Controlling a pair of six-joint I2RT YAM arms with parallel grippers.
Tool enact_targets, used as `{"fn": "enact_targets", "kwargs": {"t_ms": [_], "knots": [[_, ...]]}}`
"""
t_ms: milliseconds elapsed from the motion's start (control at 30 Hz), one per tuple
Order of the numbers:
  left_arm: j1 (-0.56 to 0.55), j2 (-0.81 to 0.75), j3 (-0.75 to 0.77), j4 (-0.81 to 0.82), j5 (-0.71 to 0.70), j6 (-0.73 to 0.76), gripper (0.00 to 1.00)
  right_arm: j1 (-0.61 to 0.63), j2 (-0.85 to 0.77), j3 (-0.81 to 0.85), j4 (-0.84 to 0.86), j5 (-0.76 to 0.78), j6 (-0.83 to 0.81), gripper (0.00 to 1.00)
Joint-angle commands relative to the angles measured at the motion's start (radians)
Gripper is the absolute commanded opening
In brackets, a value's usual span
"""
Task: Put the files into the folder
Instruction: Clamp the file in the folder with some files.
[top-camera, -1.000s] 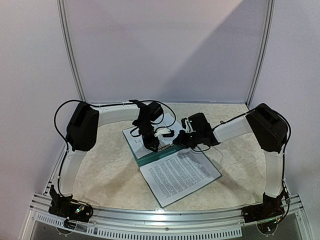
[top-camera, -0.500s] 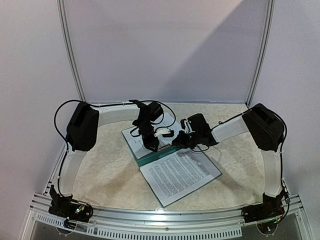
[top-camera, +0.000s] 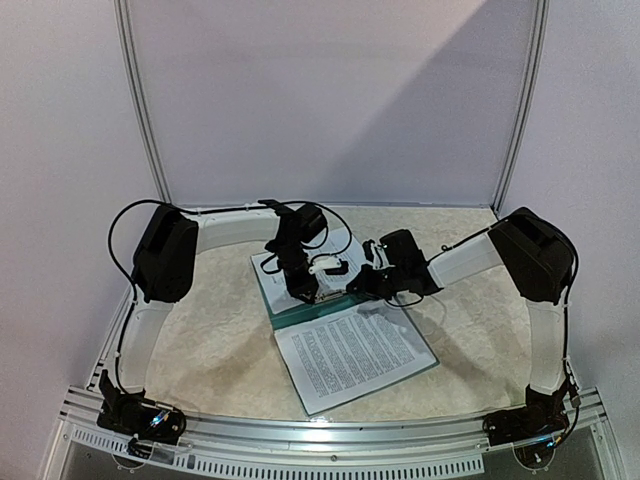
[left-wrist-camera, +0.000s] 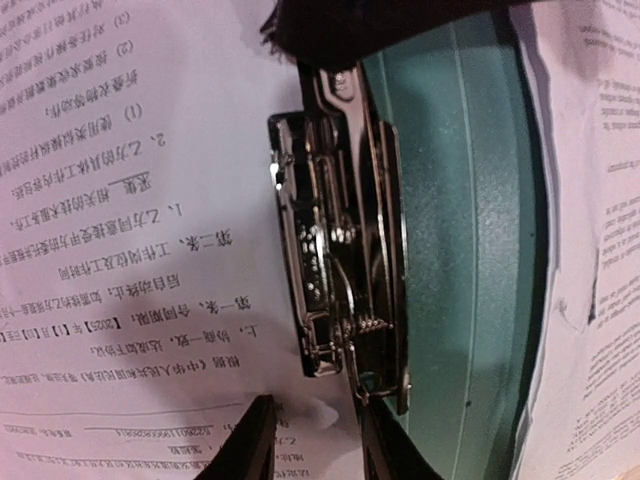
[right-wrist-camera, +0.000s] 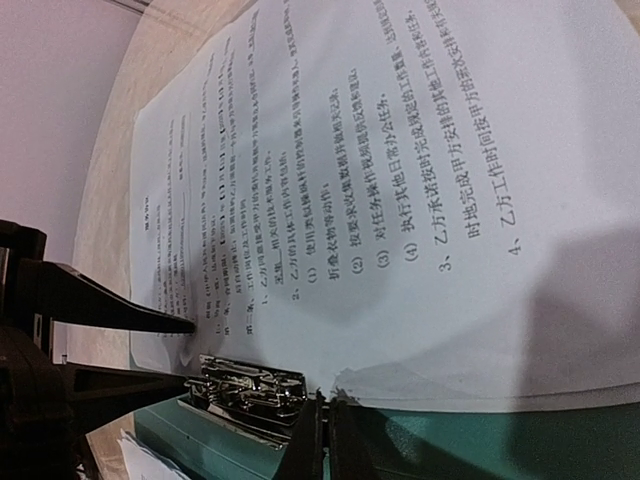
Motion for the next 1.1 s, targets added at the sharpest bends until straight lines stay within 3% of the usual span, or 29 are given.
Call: {"fn": "enact_targets", "kwargs": {"t_ms": [0,1067], "knots": [[-0.003,0.053,-0.022,0.013,-0.042,-0.007,0.3,0.012,0.059,-0.071,-0.308,-0.026,-0.047,0.03],[-0.004,0.044,-0.028,0.019,-0.043,-0.002,0.3,0.014,-0.02,-0.021,-0.308,-0.07,-0.029,0.09]]}}
